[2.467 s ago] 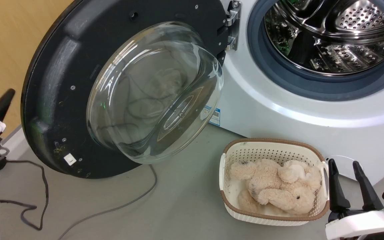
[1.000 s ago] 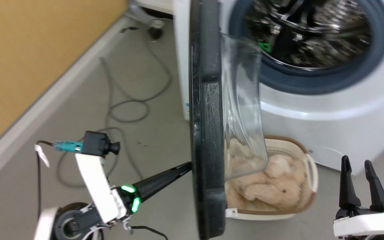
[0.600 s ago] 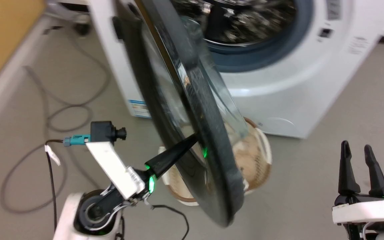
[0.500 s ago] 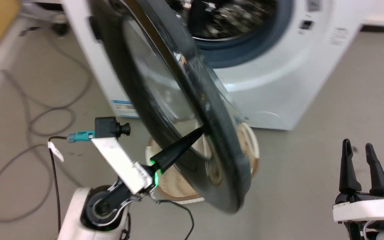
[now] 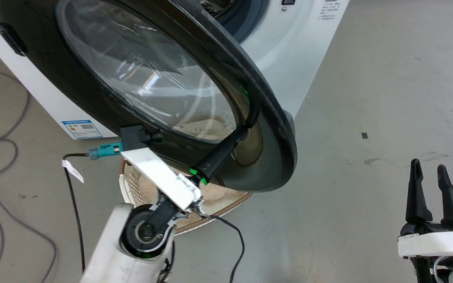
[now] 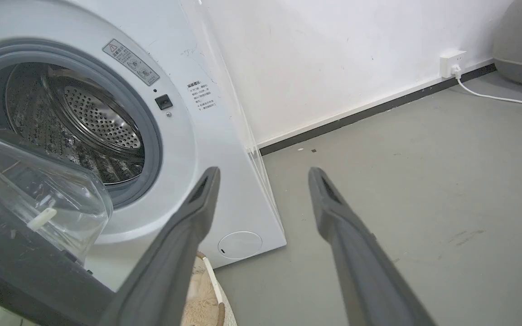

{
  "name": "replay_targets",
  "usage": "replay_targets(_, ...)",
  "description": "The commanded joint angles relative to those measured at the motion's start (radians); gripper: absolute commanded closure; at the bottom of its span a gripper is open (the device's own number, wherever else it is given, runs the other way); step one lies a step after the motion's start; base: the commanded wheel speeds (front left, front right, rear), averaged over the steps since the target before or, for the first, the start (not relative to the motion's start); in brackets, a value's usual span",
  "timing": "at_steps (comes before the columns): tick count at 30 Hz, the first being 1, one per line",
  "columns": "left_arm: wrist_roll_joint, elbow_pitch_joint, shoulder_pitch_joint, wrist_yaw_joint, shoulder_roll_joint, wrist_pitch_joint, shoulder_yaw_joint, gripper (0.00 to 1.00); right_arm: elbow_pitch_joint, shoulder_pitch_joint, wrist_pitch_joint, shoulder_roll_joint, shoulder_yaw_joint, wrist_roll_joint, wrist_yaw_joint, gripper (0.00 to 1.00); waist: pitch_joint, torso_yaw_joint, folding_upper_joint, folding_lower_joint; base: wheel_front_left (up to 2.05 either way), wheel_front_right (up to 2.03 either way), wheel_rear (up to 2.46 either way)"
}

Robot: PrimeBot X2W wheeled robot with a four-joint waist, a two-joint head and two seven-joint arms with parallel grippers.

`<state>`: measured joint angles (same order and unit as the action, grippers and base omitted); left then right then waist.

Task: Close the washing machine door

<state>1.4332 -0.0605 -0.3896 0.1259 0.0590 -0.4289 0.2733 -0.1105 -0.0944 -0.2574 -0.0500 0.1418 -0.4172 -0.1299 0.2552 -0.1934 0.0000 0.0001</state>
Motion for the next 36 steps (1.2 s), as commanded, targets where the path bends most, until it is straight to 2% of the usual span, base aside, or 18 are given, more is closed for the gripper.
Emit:
replay_targets(1,0.009,-0.014,-0.02,0.005,0.001,0.026,0.02,1.0,0.003,-0.015,-0.004,0.0,0.005,-0.012,-0.001,0.0,0.004,-0.006,0.0,-0.0001,0.0,0.0,0.0)
replay_targets(5,-0.024,-0.05,-0.035,0.005,0.011,0.094,0.08,1.0,-0.004,-0.019,-0.004,0.0,0.001,-0.016,-0.001,0.0,-0.003,-0.011,0.0,-0.0001,0.0,0.0,0.0)
replay_targets(9,-0.095,-0.102,-0.029,0.005,0.047,0.238,0.11,1.0,0.003,-0.018,-0.004,0.0,-0.001,-0.026,-0.001,0.0,-0.03,-0.012,0.0,-0.0001,0.0,0.0,0.0)
replay_targets(11,-0.178,-0.13,-0.024,0.005,0.087,0.326,0.156,1.0,0.014,-0.011,-0.004,0.0,0.0,-0.028,-0.001,0.0,-0.048,-0.006,0.0,-0.0001,0.0,0.0,0.0)
replay_targets(12,-0.288,-0.168,-0.02,0.005,0.13,0.445,0.201,1.0,0.03,-0.005,-0.004,0.0,0.006,-0.028,-0.001,0.0,-0.064,0.003,0.0,-0.0001,0.0,0.0,0.0)
replay_targets(14,-0.411,-0.229,-0.022,0.005,0.161,0.589,0.221,1.0,0.051,0.001,-0.004,0.0,0.018,-0.027,-0.001,0.0,-0.081,0.016,0.0,-0.0001,0.0,0.0,0.0)
replay_targets(16,-0.549,-0.284,-0.033,-0.028,0.178,0.672,0.217,1.0,0.075,0.002,-0.004,0.0,0.031,-0.025,-0.001,0.0,-0.096,0.032,0.0,-0.0001,0.0,0.0,0.0)
replay_targets(17,-0.617,-0.294,-0.039,-0.06,0.181,0.685,0.202,1.0,0.091,0.0,-0.004,0.0,0.036,-0.023,-0.001,0.0,-0.102,0.041,0.0,-0.0001,0.0,0.0,0.0)
replay_targets(18,-0.686,-0.282,-0.045,-0.094,0.179,0.689,0.17,0.78,0.108,-0.003,-0.004,0.0,0.04,-0.019,-0.001,0.0,-0.105,0.049,0.0,-0.0001,0.0,0.0,0.0)
replay_targets(19,-0.748,-0.255,-0.043,-0.117,0.171,0.689,0.132,0.48,0.126,-0.008,-0.004,0.0,0.044,-0.014,-0.001,0.0,-0.107,0.058,0.0,-0.0001,0.0,0.0,0.0)
replay_targets(20,-0.806,-0.222,-0.033,-0.14,0.16,0.69,0.088,0.0,0.146,-0.014,-0.004,0.0,0.046,-0.011,-0.001,0.0,-0.11,0.067,0.0,-0.0001,0.0,0.0,0.0)
replay_targets(24,-1.033,-0.1,0.024,-0.191,0.144,0.69,-0.025,0.0,0.215,-0.045,-0.004,0.0,0.051,0.005,-0.001,0.0,-0.122,0.095,0.0,-0.0001,0.0,0.0,0.0)
replay_targets(31,-1.255,0.04,0.135,-0.281,0.127,0.69,-0.159,0.0,0.337,-0.104,-0.004,0.0,0.011,0.041,-0.001,0.0,-0.136,0.142,0.0,-0.0001,0.0,0.0,0.0)
replay_targets(32,-1.268,0.054,0.15,-0.293,0.121,0.69,-0.175,0.0,0.356,-0.113,-0.004,0.0,0.0,0.048,-0.001,0.23,-0.136,0.148,0.0,-0.0001,0.0,0.0,0.0)
replay_targets(33,-1.277,0.065,0.166,-0.303,0.115,0.69,-0.192,0.0,0.375,-0.123,-0.004,0.0,-0.011,0.053,-0.001,0.57,-0.136,0.156,0.0,-0.0001,0.0,0.0,0.0)
replay_targets(34,-1.284,0.079,0.179,-0.312,0.108,0.69,-0.21,0.0,0.394,-0.132,-0.004,0.0,-0.025,0.059,-0.001,0.76,-0.136,0.162,0.0,-0.0001,0.0,0.0,0.0)
replay_targets(35,-1.287,0.09,0.194,-0.321,0.1,0.69,-0.23,0.0,0.414,-0.142,-0.004,0.0,-0.041,0.066,-0.001,1.0,-0.136,0.168,0.0,-0.0001,0.0,0.0,0.0)
replay_targets(36,-1.292,0.094,0.211,-0.327,0.095,0.69,-0.249,0.0,0.434,-0.151,-0.004,0.0,-0.064,0.071,-0.001,1.0,-0.136,0.173,0.0,-0.0001,0.0,0.0,0.0)
